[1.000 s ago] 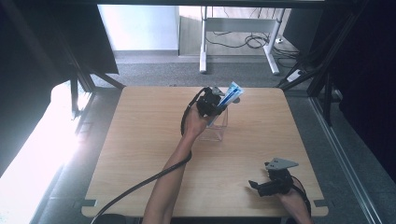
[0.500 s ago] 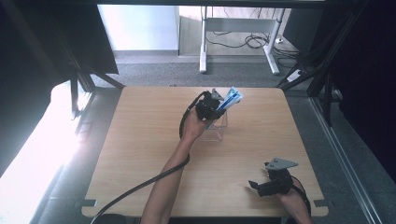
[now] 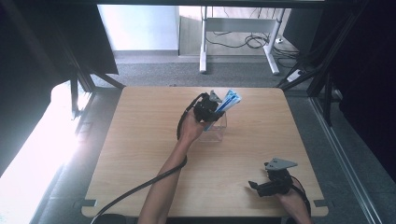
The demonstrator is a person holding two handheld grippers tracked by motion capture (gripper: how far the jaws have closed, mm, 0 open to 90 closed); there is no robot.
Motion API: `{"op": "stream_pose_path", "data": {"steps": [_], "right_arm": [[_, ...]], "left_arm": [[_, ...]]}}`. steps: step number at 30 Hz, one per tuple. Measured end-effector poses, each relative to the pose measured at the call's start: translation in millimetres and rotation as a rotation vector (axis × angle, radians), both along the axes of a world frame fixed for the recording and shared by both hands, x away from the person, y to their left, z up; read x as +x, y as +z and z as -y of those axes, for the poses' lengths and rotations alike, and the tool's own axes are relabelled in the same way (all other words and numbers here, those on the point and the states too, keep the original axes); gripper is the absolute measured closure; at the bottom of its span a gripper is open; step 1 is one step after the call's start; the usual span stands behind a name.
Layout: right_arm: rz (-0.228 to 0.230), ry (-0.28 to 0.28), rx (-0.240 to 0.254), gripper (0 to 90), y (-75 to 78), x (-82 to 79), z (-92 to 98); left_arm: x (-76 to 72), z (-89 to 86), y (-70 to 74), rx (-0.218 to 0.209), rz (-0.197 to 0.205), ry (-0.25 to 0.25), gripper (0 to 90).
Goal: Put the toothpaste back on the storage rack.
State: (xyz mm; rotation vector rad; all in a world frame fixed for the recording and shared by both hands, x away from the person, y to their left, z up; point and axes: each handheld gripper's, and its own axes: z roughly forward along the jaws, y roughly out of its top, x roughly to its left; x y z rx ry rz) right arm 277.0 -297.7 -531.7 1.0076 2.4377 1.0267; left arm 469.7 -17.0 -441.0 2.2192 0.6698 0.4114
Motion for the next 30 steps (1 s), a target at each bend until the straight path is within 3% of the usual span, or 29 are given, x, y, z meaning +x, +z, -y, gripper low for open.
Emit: {"op": "stream_pose_path", "data": {"steps": [30], "right_arm": [[-0.01, 0.014, -0.008, 0.0, -1.9, -0.3, -3.1]], "left_arm": [[-9.9, -4.5, -3.9, 0.055, -0.052, -0.015, 69.2]]}}
